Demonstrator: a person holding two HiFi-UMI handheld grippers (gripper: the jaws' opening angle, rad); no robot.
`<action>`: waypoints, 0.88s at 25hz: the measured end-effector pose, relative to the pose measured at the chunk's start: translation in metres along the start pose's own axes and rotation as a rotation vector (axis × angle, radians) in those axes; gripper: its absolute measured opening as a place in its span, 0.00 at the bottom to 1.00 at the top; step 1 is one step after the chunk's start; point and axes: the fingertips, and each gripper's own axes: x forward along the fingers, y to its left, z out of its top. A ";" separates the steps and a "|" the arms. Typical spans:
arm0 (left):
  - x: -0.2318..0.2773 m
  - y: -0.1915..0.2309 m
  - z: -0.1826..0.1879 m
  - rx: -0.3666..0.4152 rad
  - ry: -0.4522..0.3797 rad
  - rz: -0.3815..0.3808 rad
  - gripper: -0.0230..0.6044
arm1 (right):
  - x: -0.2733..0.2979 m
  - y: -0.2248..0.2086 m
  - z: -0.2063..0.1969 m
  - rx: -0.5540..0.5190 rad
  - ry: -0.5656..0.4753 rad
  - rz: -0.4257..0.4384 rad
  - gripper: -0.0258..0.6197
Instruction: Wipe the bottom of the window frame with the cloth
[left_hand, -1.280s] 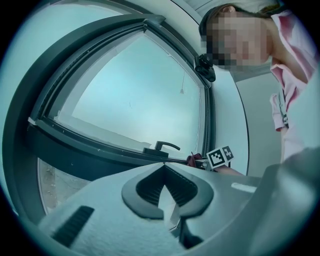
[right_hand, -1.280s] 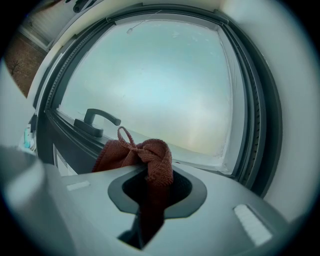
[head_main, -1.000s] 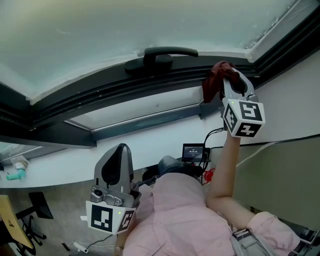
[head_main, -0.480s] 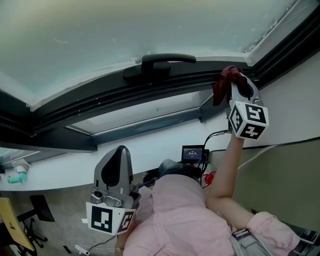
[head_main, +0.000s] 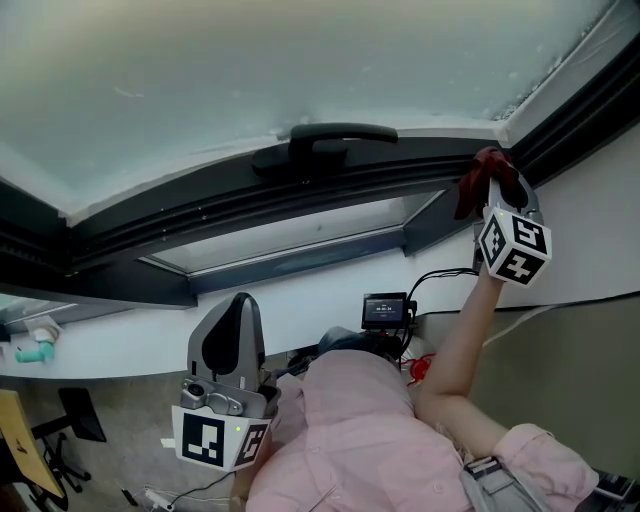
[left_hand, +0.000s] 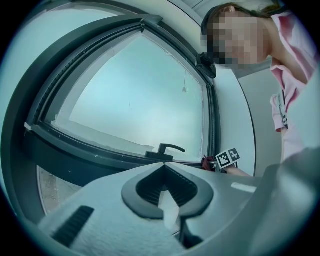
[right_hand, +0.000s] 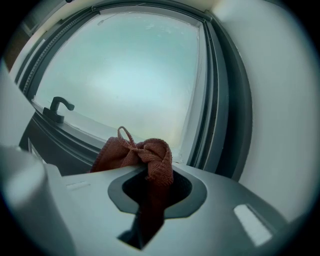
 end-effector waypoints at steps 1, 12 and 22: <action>0.001 0.000 0.000 0.001 -0.001 0.001 0.04 | 0.001 -0.004 -0.001 0.002 0.002 -0.006 0.13; -0.002 -0.004 0.001 0.011 -0.004 0.026 0.04 | 0.007 -0.035 -0.009 0.031 0.000 -0.053 0.13; -0.024 -0.008 0.004 0.028 -0.008 0.035 0.04 | -0.020 0.004 0.000 0.197 -0.148 0.107 0.13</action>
